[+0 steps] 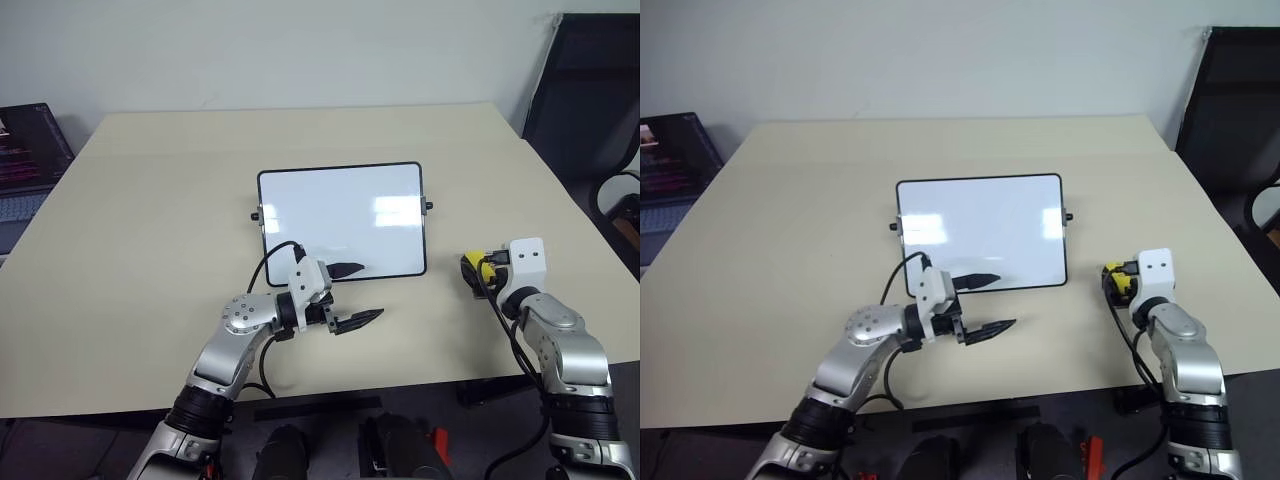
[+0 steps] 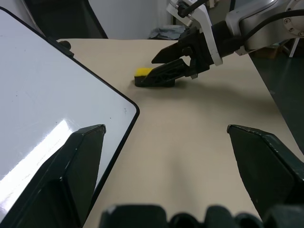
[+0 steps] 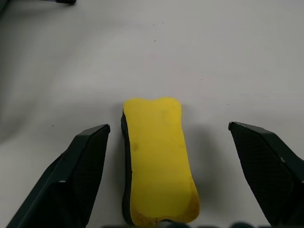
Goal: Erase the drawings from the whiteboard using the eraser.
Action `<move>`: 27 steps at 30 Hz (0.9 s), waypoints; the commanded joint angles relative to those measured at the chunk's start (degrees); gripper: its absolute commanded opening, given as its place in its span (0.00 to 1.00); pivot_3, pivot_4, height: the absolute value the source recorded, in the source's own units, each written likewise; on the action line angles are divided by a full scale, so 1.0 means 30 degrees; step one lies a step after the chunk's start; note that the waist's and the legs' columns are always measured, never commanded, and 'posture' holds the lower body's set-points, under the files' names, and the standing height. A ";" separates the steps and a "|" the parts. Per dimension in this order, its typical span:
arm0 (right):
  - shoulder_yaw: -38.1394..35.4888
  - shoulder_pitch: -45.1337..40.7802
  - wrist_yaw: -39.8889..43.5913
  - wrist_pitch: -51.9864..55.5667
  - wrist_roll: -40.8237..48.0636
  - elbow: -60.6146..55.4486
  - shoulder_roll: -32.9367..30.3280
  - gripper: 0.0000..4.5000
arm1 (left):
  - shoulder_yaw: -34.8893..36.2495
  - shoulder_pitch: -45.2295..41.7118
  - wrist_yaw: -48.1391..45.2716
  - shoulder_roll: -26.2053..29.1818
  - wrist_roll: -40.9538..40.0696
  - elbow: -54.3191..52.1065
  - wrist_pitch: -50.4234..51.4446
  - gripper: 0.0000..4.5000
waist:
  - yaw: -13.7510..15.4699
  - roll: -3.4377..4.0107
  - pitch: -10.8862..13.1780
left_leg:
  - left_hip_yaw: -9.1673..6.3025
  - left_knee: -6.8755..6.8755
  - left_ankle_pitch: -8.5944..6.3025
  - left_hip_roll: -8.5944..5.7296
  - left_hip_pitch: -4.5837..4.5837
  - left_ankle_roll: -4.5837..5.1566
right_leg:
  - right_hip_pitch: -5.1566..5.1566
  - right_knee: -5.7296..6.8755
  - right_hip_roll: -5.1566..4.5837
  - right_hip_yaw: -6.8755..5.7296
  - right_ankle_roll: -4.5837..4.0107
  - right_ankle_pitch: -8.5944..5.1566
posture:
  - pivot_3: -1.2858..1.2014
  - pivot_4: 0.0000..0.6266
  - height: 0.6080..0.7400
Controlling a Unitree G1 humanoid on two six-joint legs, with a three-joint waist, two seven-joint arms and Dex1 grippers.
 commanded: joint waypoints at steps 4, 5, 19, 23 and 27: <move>-0.0979 0.0660 -0.0795 -0.1127 0.0574 -0.3191 0.0678 0.99 | 0.1941 0.0512 0.3588 -0.0021 0.1035 -0.1272 -0.0395 1.00 | 0.0001 0.0001 0.0001 | -0.0005 -0.0001 0.0000 0.0008 0.0000 0.0000 | -0.0001 0.0006 0.0000 -0.0001 0.0001 0.0000 | 0.52 0.24 1.00; -0.0924 0.0950 -0.1061 -0.1632 0.0273 -0.3782 0.0682 0.99 | 0.2485 0.0817 0.4578 -0.0127 0.1199 -0.1509 -0.0290 1.00 | -0.0004 0.0002 0.0001 | -0.0008 -0.0002 0.0000 0.0009 0.0001 0.0000 | -0.0001 0.0005 0.0000 -0.0004 0.0001 0.0000 | 0.52 0.24 1.00; 0.1371 0.8382 -0.4330 -0.4920 -0.2832 -0.9714 0.3796 0.99 | 0.7171 0.5951 1.1954 -0.0534 0.3059 -0.3525 0.0577 1.00 | 0.0058 0.0004 -0.0003 | -0.0036 -0.0006 -0.0004 0.0039 0.0012 -0.0007 | -0.0012 -0.0007 -0.0010 0.0005 -0.0088 -0.0054 | 0.52 0.24 1.00; 0.2379 0.9583 -0.4914 -0.5952 -0.3816 -0.9401 0.4446 0.99 | 0.7748 0.8367 1.2500 -0.0510 0.3173 -0.4790 0.0801 1.00 | -0.0019 -0.0004 -0.0008 | 0.0001 0.0004 -0.0005 0.0053 0.0029 -0.0010 | -0.0005 -0.0020 -0.0061 0.0003 -0.0123 -0.0076 | 0.52 0.24 1.00; 0.2530 1.0381 -0.5117 -0.6569 -0.4123 -0.9402 0.4791 0.99 | 0.7328 1.0357 1.2457 -0.0633 0.3134 -0.6791 0.1392 1.00 | 0.0023 -0.0003 -0.0004 | -0.0008 -0.0004 -0.0014 0.0062 0.0032 -0.0024 | -0.0021 -0.0026 -0.0076 0.0009 -0.0135 -0.0084 | 0.52 0.24 1.00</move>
